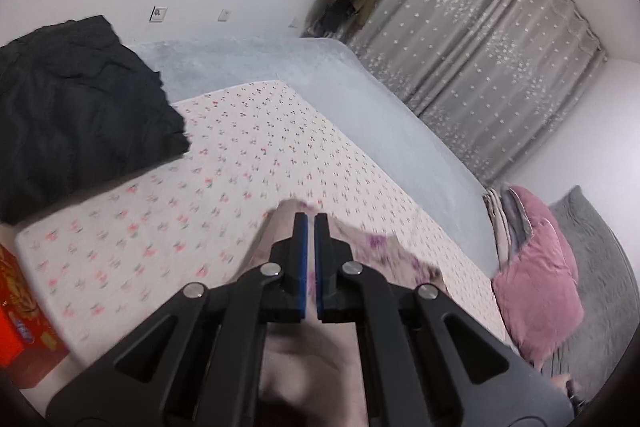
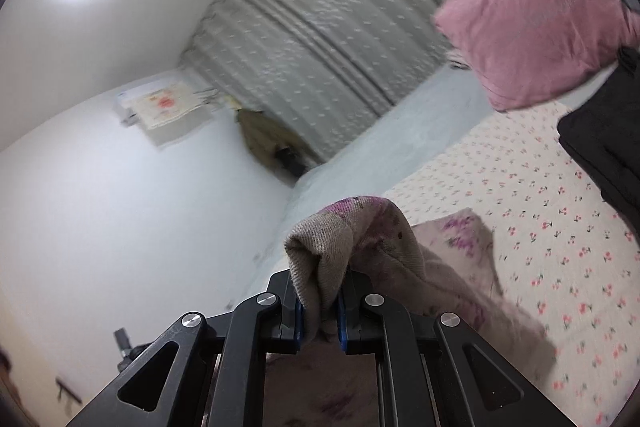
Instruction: Fold large clothes
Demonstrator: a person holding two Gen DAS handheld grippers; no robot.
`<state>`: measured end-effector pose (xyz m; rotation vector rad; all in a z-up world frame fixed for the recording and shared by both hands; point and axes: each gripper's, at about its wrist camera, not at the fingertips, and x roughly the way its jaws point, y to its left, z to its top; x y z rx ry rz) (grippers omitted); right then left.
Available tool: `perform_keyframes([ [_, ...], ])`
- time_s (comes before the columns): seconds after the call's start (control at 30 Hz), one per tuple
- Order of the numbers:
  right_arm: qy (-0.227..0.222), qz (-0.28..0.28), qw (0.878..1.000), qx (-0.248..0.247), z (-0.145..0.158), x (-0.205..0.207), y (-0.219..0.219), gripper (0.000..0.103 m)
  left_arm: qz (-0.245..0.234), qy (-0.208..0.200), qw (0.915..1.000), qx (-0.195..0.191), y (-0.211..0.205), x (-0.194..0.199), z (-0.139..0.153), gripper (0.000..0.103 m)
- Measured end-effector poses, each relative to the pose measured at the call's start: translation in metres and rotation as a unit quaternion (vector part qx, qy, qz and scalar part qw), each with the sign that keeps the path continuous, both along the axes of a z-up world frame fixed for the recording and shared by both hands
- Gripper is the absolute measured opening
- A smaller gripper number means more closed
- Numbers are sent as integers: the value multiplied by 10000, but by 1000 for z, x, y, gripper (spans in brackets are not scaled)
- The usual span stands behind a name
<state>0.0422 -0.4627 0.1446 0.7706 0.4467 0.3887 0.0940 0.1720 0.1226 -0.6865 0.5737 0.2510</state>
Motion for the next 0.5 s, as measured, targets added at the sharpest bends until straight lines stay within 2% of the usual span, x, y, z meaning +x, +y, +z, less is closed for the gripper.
perform_keyframes([
  [0.1, 560, -182, 9980, 214, -29, 67, -4, 12, -44, 164, 9984, -532, 10, 56, -23, 3],
  [0.2, 1161, -386, 9922, 257, -61, 127, -2, 13, -173, 429, 9969, -640, 15, 108, -40, 4],
  [0.27, 1635, -507, 9844, 418, -85, 162, -5, 19, -299, 392, 9960, -751, 21, 116, -42, 5],
  [0.33, 2079, -541, 9742, 692, -112, 186, -11, 26, -439, 270, 9975, -485, 27, 110, -39, 25],
  [0.4, 2375, -516, 9646, 1022, -135, 203, -21, 31, -374, 363, 9986, -24, 32, 102, -39, 61],
  [0.47, 2352, -525, 9631, 1201, -145, 207, -30, 36, -487, 652, 9965, 201, 37, 99, -49, 66],
  [0.5, 2256, -553, 9642, 1277, -146, 205, -35, 43, -537, 787, 9952, 210, 39, 99, -53, 66],
])
